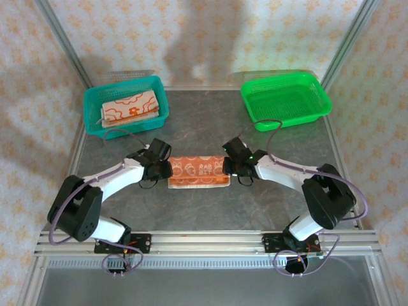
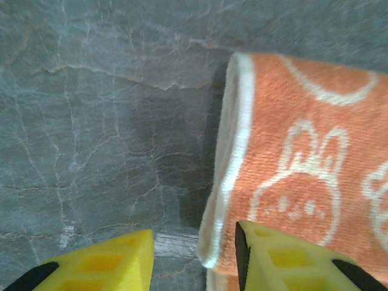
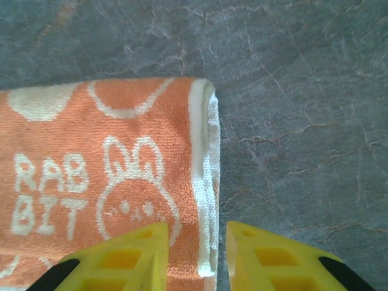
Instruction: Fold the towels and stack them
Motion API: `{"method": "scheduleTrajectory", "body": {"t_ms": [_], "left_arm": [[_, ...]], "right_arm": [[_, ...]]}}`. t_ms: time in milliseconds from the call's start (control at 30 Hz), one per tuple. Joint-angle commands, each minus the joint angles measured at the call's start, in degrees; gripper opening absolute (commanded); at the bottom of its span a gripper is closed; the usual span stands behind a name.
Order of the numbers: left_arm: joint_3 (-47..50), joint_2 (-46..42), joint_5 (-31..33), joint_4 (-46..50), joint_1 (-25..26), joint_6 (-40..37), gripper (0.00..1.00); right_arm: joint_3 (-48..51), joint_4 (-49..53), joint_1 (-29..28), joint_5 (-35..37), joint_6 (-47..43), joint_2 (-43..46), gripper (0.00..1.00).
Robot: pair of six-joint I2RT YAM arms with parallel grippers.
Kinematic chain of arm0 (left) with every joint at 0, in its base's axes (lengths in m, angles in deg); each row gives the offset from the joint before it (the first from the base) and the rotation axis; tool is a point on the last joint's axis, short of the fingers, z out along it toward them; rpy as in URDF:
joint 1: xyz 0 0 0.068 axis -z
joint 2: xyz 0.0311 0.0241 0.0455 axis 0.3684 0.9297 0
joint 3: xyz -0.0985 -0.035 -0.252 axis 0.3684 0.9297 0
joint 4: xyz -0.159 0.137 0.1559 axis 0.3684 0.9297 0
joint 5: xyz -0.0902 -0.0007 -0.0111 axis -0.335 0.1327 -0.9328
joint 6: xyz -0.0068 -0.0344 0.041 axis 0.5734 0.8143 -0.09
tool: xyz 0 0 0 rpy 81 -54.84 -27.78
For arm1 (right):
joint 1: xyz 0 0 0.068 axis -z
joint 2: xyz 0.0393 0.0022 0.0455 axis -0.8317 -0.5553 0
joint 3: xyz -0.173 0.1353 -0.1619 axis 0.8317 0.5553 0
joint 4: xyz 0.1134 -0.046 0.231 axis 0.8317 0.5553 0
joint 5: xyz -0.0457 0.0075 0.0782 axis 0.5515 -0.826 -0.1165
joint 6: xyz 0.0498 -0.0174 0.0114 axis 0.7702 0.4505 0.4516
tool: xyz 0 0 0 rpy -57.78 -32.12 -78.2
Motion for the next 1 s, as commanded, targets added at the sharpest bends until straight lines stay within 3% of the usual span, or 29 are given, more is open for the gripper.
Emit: {"method": "scheduleTrajectory", "body": {"t_ms": [0,133,200,400,433,967], "left_arm": [[-0.9,1.57,-2.19,-2.69,-0.26,-0.55,0.39],[-1.06,4.03,-3.81,-4.07,-0.35,-0.47,0.37],[-1.29,5.05,-4.78,-4.36,-0.33,-0.3,0.31],[-1.74,3.85,-4.99,-2.75,-0.29,0.23,0.0],[-1.98,3.06,-4.74,-1.92,-0.25,0.32,0.0],[-3.06,-9.8,-3.71,10.27,1.69,4.02,0.0]], "right_arm": [[-1.71,1.48,-0.13,-0.22,1.91,-2.31,0.29],[-1.88,0.96,-0.13,-1.31,2.77,-4.33,0.27],[-1.75,1.15,-0.13,-1.62,3.28,-4.64,0.22],[-1.49,2.33,-0.13,-0.81,3.84,-2.26,0.04],[-1.61,2.99,-0.13,-0.44,3.75,-1.57,0.0],[-0.79,9.56,-0.3,-0.82,3.84,9.16,0.0]]}}
